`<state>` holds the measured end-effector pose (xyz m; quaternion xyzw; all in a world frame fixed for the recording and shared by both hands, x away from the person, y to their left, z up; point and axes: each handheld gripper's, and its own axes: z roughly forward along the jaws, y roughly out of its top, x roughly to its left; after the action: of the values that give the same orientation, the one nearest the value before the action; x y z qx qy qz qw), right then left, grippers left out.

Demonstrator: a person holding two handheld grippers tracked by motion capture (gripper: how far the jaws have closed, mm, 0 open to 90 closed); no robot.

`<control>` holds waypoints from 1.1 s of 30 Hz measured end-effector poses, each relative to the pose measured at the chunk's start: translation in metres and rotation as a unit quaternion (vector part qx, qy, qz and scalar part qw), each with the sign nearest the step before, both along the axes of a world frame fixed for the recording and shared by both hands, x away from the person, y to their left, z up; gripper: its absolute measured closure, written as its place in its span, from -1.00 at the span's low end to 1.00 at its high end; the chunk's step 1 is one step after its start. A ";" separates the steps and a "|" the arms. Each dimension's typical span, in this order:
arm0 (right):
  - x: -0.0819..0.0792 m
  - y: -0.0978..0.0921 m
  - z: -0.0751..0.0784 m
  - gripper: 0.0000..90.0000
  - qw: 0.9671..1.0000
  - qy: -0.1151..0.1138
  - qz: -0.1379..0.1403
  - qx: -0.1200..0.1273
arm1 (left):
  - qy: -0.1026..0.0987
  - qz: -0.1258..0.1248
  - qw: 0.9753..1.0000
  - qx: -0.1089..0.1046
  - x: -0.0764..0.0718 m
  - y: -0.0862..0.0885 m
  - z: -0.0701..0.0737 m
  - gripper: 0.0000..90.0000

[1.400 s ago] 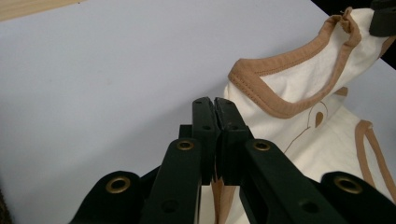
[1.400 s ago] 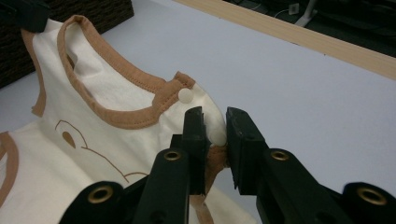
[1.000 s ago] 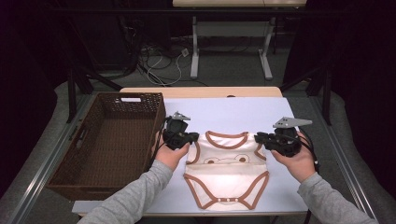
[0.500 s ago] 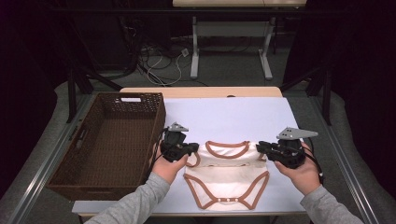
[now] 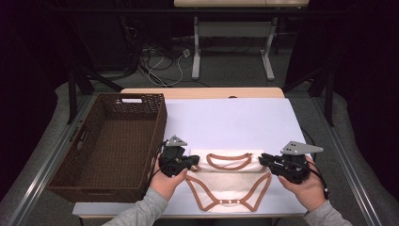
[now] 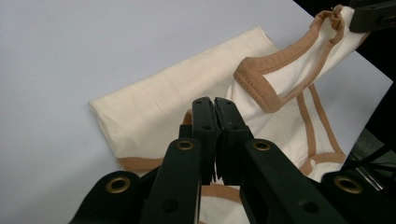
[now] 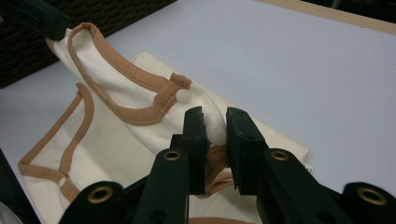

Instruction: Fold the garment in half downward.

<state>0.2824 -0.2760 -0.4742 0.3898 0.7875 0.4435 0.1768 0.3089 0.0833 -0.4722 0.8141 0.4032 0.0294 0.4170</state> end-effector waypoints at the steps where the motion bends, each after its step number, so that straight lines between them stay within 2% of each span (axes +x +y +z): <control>1: -0.002 0.000 -0.001 0.73 1.000 -0.001 0.002 -0.001 | 0.000 0.001 1.000 -0.001 -0.002 0.000 -0.001 0.95; 9: -0.014 0.000 -0.011 0.73 1.000 0.004 0.003 0.004 | -0.005 -0.006 1.000 -0.002 -0.013 0.001 -0.011 0.95; 12: -0.017 0.000 -0.015 0.73 1.000 0.005 0.001 0.005 | 0.001 -0.007 1.000 -0.004 -0.017 0.001 -0.016 0.95; 15: -0.020 -0.001 -0.018 0.73 1.000 0.006 0.003 0.004 | -0.009 -0.007 1.000 0.000 -0.022 0.001 -0.021 0.95; 19: -0.025 0.000 -0.024 0.73 1.000 0.015 0.003 0.008 | -0.006 -0.008 1.000 -0.005 -0.026 0.002 -0.027 0.95; 22: -0.028 0.000 -0.027 0.73 1.000 0.009 0.001 0.006 | -0.006 -0.010 1.000 -0.007 -0.030 0.001 -0.032 0.95; 24: -0.029 0.000 -0.029 0.73 1.000 0.011 0.002 0.012 | -0.013 -0.014 1.000 -0.004 -0.032 0.002 -0.035 0.95; 28: -0.034 -0.002 -0.032 0.73 1.000 0.009 0.003 0.014 | -0.003 -0.010 1.000 -0.013 -0.037 0.002 -0.040 0.95; 33: -0.038 -0.003 -0.037 0.73 1.000 0.010 0.001 0.017 | -0.004 -0.013 1.000 -0.013 -0.043 0.002 -0.045 0.95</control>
<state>0.2443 -0.2789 -0.5114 0.3964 0.7817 0.4535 0.1619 0.2661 0.0849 -0.5167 0.8137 0.3916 0.0217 0.4291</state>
